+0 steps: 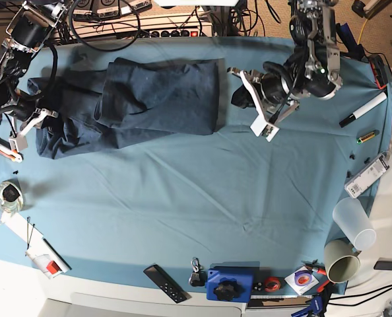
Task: Fold the T-shirt properly
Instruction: 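Release the folded end and raise the left gripper away, then grasp the other strip end with the right gripper and fold it over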
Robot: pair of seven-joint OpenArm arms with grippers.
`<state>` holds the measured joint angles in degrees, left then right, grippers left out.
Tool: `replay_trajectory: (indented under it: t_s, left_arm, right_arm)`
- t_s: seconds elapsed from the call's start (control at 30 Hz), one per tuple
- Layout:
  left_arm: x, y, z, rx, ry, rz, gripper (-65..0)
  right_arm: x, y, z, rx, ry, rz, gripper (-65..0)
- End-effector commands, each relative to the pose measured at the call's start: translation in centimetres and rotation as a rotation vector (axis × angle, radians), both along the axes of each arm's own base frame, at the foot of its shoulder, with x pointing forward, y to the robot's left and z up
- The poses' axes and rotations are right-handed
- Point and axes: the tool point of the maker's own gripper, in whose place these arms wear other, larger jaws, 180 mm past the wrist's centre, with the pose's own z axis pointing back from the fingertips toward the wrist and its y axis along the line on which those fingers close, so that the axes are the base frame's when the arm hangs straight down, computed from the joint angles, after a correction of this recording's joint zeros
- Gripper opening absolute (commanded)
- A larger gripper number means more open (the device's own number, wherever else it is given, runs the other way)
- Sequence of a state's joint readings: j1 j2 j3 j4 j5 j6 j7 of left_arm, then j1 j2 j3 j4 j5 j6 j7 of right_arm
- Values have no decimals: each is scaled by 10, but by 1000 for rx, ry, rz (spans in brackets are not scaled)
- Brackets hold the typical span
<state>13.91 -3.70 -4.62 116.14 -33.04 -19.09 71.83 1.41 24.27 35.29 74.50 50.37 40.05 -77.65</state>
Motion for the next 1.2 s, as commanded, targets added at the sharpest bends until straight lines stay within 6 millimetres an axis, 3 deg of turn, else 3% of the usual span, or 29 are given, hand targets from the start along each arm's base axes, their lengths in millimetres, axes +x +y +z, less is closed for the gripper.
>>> replay_trajectory:
  t_s: [0.0,0.1,0.27,0.4,0.53,0.77,0.87,1.17]
  left_arm:
    - [3,2,11,0,-47,3,-650]
    - [-1,17,13,62,-66,39,-650]
    - [-8,44,11,136,-68,87,-650]
    - [-8,60,10,160,-57,117,-650]
    - [-6,81,10,192,-59,163,-650]
    - [-18,103,12,170,-37,231,-650]
    - [-18,116,18,179,-60,276,-650]
    - [-21,126,20,188,-65,304,-650]
  right_arm:
    - [8,-6,16,-27,-41,4,-650]
    - [4,6,19,-46,-39,43,-650]
    - [4,40,49,-72,-163,121,-650]
    - [-5,66,62,-75,-221,167,-650]
    - [-15,94,63,-57,-239,215,-650]
    - [-20,158,69,-42,-264,417,-650]
    - [-20,175,70,-17,-277,462,-650]
    - [-31,238,70,57,-287,656,-650]
